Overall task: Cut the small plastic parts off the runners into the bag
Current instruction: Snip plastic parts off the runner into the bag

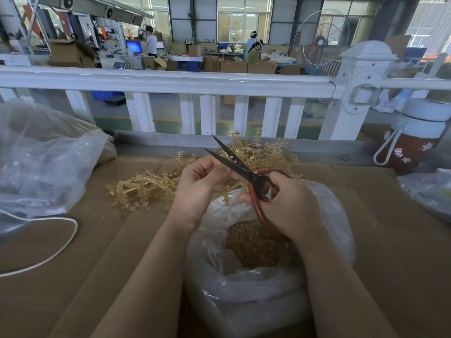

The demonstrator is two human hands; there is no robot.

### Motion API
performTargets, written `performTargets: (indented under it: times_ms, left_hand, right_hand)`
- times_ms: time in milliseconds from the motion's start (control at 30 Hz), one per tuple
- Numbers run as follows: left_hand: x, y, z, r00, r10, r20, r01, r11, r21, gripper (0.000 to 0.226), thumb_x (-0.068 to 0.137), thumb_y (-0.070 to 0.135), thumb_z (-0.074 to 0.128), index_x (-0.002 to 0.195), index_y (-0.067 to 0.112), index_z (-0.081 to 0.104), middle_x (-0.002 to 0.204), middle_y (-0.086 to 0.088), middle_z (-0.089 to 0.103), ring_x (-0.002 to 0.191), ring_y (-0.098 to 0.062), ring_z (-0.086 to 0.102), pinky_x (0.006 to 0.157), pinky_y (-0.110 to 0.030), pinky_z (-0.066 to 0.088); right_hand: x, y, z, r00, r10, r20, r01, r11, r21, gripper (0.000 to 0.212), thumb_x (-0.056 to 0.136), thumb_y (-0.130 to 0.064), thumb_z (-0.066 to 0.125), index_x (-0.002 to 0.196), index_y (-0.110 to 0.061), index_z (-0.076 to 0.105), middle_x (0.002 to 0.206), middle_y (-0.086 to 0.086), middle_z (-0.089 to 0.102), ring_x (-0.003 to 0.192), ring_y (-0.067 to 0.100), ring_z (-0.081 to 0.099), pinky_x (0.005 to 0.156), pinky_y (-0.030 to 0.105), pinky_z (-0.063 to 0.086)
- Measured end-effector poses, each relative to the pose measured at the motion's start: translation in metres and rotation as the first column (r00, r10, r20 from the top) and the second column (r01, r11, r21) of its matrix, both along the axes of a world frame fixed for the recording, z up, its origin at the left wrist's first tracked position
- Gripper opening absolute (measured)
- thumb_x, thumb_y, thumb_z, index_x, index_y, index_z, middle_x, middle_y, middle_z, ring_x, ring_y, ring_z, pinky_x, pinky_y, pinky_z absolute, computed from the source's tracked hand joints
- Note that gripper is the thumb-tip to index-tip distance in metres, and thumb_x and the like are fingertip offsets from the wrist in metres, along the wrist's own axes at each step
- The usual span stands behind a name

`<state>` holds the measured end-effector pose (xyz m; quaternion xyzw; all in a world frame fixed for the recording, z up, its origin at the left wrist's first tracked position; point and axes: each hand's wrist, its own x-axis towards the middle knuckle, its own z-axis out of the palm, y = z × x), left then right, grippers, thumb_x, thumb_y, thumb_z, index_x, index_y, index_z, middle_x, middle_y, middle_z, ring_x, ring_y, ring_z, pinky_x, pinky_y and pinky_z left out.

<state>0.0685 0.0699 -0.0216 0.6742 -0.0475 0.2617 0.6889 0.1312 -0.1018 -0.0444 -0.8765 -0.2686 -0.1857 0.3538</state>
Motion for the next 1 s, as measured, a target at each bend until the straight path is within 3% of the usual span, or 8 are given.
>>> performTargets:
  times_ms: [200, 367, 567, 700, 833, 1000]
  left_hand:
    - [0.0011, -0.0036, -0.0006, 0.997, 0.022, 0.075, -0.021, 1.000, -0.021, 0.013, 0.094, -0.002, 0.057, 0.092, 0.005, 0.068, 0.076, -0.004, 0.073, 0.073, -0.011, 0.069, 0.071, -0.017, 0.052]
    - [0.0039, -0.0067, -0.0021, 0.999, 0.012, 0.040, -0.008, 0.996, -0.084, 0.015, 0.095, -0.001, 0.055, 0.090, 0.005, 0.068, 0.077, -0.006, 0.071, 0.074, -0.013, 0.066, 0.073, -0.019, 0.051]
    - [0.0041, -0.0044, -0.0027, 1.000, 0.014, 0.025, -0.014, 1.000, 0.011, 0.017, 0.093, -0.008, 0.055, 0.093, 0.004, 0.068, 0.084, -0.025, 0.069, 0.078, -0.023, 0.067, 0.080, -0.029, 0.056]
    - [0.0045, -0.0037, -0.0026, 0.999, 0.017, 0.031, -0.019, 0.998, 0.052, 0.017, 0.092, -0.008, 0.056, 0.091, 0.004, 0.068, 0.083, -0.025, 0.067, 0.079, -0.026, 0.066, 0.083, -0.032, 0.056]
    - [0.0046, -0.0031, -0.0026, 0.999, 0.011, 0.033, -0.013, 0.999, 0.052, 0.015, 0.092, -0.008, 0.057, 0.092, 0.003, 0.067, 0.082, -0.024, 0.068, 0.078, -0.024, 0.066, 0.082, -0.030, 0.055]
    - [0.0039, -0.0049, -0.0013, 0.999, -0.014, 0.042, 0.013, 0.999, 0.032, 0.015, 0.092, -0.007, 0.057, 0.091, 0.004, 0.067, 0.078, -0.015, 0.067, 0.075, -0.019, 0.065, 0.078, -0.025, 0.054]
  right_hand:
    - [0.0009, 0.0000, -0.0009, 1.000, -0.001, -0.020, 0.002, 1.000, 0.007, 0.054, 0.063, -0.091, 0.057, 0.084, -0.042, 0.061, 0.066, -0.028, 0.056, 0.065, -0.010, 0.053, 0.056, 0.009, 0.032]
    - [0.0003, 0.0003, -0.0010, 1.000, -0.001, -0.023, 0.002, 1.000, 0.014, 0.043, 0.065, -0.087, 0.063, 0.078, -0.046, 0.055, 0.062, -0.029, 0.053, 0.071, -0.014, 0.055, 0.055, 0.007, 0.029]
    - [0.0013, -0.0002, -0.0003, 1.000, -0.006, -0.023, 0.005, 1.000, -0.019, 0.056, 0.065, -0.090, 0.057, 0.094, -0.042, 0.062, 0.070, -0.031, 0.055, 0.068, -0.012, 0.051, 0.057, 0.008, 0.030]
    - [0.0005, -0.0010, 0.0005, 1.000, -0.009, -0.020, 0.009, 1.000, -0.015, 0.055, 0.065, -0.089, 0.059, 0.092, -0.040, 0.062, 0.069, -0.030, 0.056, 0.068, -0.012, 0.054, 0.054, 0.007, 0.029]
    - [0.0014, -0.0015, -0.0007, 1.000, 0.000, -0.007, 0.000, 1.000, -0.013, 0.054, 0.067, -0.086, 0.062, 0.088, -0.036, 0.063, 0.068, -0.026, 0.058, 0.086, -0.021, 0.052, 0.050, 0.008, 0.035]
    - [0.0013, -0.0007, -0.0015, 1.000, 0.008, -0.002, -0.008, 1.000, 0.001, 0.054, 0.067, -0.085, 0.062, 0.086, -0.035, 0.065, 0.067, -0.023, 0.059, 0.084, -0.015, 0.054, 0.050, 0.008, 0.032]
